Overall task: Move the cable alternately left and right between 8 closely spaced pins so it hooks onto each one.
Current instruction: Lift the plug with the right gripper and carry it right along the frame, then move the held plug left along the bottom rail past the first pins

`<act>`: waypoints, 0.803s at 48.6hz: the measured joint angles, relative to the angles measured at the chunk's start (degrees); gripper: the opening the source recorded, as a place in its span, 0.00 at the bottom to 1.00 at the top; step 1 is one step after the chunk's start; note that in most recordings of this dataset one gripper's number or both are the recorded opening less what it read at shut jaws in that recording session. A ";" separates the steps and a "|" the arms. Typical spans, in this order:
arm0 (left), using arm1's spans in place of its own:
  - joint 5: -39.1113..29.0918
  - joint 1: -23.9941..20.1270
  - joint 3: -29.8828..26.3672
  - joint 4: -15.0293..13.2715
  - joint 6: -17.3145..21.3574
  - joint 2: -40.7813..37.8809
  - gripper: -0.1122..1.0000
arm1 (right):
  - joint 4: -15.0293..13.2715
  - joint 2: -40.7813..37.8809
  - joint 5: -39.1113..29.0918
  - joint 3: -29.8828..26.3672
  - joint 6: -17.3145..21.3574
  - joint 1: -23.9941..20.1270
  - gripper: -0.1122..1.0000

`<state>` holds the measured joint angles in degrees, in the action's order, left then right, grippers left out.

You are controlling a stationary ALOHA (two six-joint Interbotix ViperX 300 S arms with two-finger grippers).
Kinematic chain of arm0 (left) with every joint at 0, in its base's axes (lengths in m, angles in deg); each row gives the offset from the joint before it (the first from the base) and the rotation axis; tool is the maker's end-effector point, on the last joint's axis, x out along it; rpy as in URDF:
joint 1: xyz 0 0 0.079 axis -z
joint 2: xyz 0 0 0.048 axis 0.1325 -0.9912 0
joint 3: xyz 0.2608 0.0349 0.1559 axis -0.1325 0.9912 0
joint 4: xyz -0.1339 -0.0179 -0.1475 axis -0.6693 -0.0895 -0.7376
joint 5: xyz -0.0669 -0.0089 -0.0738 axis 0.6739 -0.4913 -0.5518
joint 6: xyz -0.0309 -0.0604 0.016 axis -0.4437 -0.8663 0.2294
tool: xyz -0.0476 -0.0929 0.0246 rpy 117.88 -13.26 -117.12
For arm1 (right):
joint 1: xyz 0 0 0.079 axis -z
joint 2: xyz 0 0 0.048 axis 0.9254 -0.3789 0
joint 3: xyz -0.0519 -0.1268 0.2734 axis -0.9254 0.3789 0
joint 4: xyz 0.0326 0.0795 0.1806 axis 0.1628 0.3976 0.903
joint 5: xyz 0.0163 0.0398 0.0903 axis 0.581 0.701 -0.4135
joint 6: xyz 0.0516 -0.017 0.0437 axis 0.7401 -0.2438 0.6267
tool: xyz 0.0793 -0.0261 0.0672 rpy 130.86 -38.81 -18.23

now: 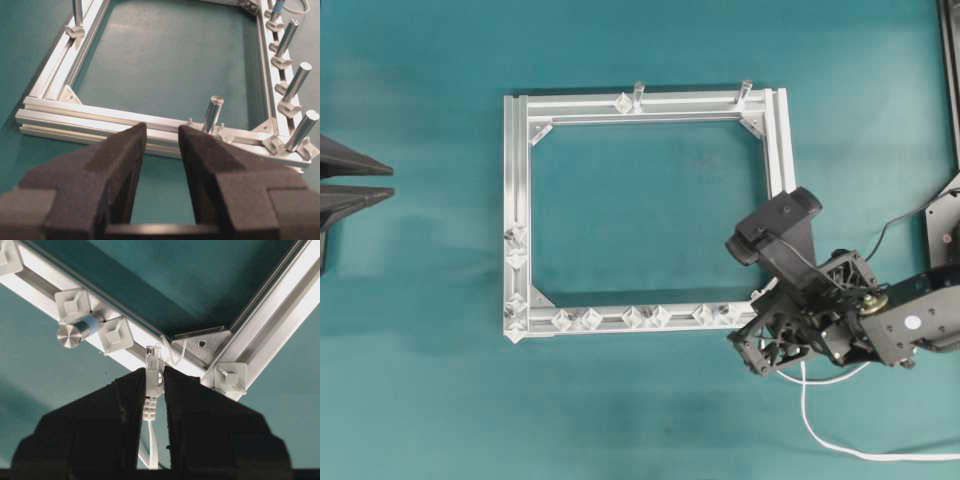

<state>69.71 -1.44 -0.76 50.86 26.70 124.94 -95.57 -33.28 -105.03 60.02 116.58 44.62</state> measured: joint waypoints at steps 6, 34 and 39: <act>0.00 0.00 0.00 0.00 0.00 0.00 0.43 | 0.00 0.00 0.00 0.18 0.00 1.14 0.23; 0.00 0.00 0.00 -0.09 0.00 0.00 0.43 | -2.46 0.00 0.18 1.32 -0.70 11.25 0.23; 0.00 0.00 0.00 0.00 0.00 0.00 0.43 | -2.55 0.00 0.62 1.32 -0.53 12.57 0.23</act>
<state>69.71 -1.44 -0.76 50.86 26.70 124.94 -98.12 -33.28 -104.42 61.34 116.06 57.18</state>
